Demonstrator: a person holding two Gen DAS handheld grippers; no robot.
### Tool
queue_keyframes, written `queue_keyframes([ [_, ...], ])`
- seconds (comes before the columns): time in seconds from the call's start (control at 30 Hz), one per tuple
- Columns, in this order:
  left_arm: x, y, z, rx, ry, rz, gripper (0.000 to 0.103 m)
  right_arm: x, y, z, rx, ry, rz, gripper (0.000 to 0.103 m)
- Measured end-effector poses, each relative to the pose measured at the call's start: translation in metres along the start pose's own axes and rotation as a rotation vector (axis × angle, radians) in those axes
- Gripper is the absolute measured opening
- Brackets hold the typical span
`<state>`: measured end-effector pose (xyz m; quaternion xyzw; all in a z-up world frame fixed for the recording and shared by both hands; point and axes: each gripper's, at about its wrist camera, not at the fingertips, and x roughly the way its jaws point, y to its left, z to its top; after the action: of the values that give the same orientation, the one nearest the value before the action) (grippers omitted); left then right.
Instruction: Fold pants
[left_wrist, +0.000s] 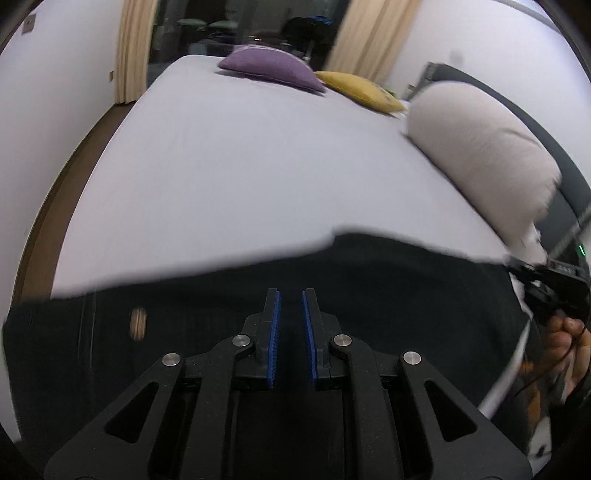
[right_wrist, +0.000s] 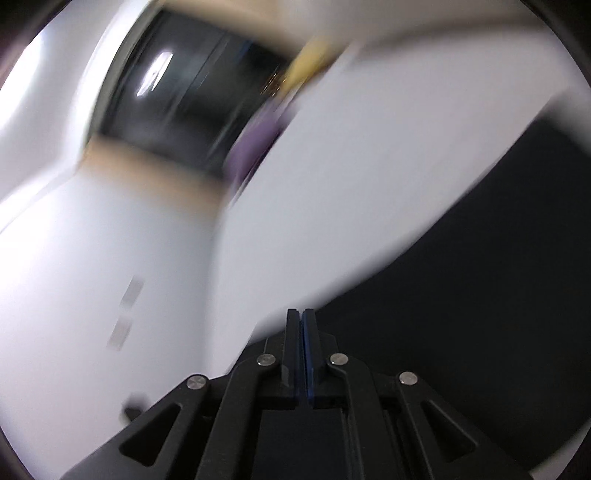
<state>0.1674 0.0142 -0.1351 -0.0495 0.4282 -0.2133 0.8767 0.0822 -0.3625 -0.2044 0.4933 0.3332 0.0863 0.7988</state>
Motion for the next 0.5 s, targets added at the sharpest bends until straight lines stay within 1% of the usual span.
queue_keyframes([
  [0.03, -0.002, 0.001, -0.013, -0.011, 0.014, 0.001, 0.013, 0.033, 0.016, -0.029, -0.019, 0.072, 0.041, 0.005],
  [0.07, -0.005, 0.004, -0.026, -0.028, 0.03, -0.001, 0.013, 0.069, 0.031, -0.057, -0.026, 0.167, 0.077, 0.005],
  [0.13, -0.002, 0.017, -0.053, -0.077, 0.084, 0.0, 0.013, 0.115, 0.039, -0.102, -0.025, 0.307, 0.07, 0.006],
  [0.17, -0.004, 0.015, -0.063, -0.076, 0.073, -0.007, 0.013, 0.127, 0.038, -0.118, -0.025, 0.368, 0.067, 0.004],
  [0.2, -0.005, 0.011, -0.07, -0.047, 0.064, 0.007, 0.013, 0.133, 0.037, -0.129, -0.05, 0.402, 0.049, 0.0],
  [0.23, -0.006, 0.01, -0.073, -0.025, 0.065, 0.018, 0.013, 0.131, 0.034, -0.134, -0.086, 0.387, 0.03, 0.0],
  [0.3, -0.007, 0.016, -0.074, -0.059, 0.057, -0.004, 0.013, 0.113, 0.014, -0.121, -0.023, 0.335, 0.026, 0.0],
  [0.33, -0.007, 0.02, -0.074, -0.078, 0.056, -0.015, 0.013, 0.095, -0.001, -0.106, 0.012, 0.27, -0.008, 0.0],
  [0.37, -0.009, 0.026, -0.074, -0.087, 0.056, -0.02, 0.013, 0.081, -0.016, -0.083, 0.043, 0.212, -0.033, 0.0],
  [0.4, -0.009, 0.028, -0.074, -0.088, 0.056, -0.025, 0.013, 0.059, -0.031, -0.078, 0.071, 0.16, -0.054, 0.0],
  [0.43, -0.009, 0.034, -0.075, -0.086, 0.057, -0.025, 0.013, 0.045, -0.043, -0.058, 0.096, 0.106, -0.082, 0.0],
  [0.47, -0.013, 0.05, -0.085, -0.083, 0.058, -0.024, 0.013, 0.025, -0.061, -0.04, 0.114, 0.046, -0.12, 0.0],
  [0.5, -0.013, 0.05, -0.085, -0.083, 0.061, -0.023, 0.013, 0.001, -0.078, -0.025, 0.131, -0.02, -0.164, 0.0],
])
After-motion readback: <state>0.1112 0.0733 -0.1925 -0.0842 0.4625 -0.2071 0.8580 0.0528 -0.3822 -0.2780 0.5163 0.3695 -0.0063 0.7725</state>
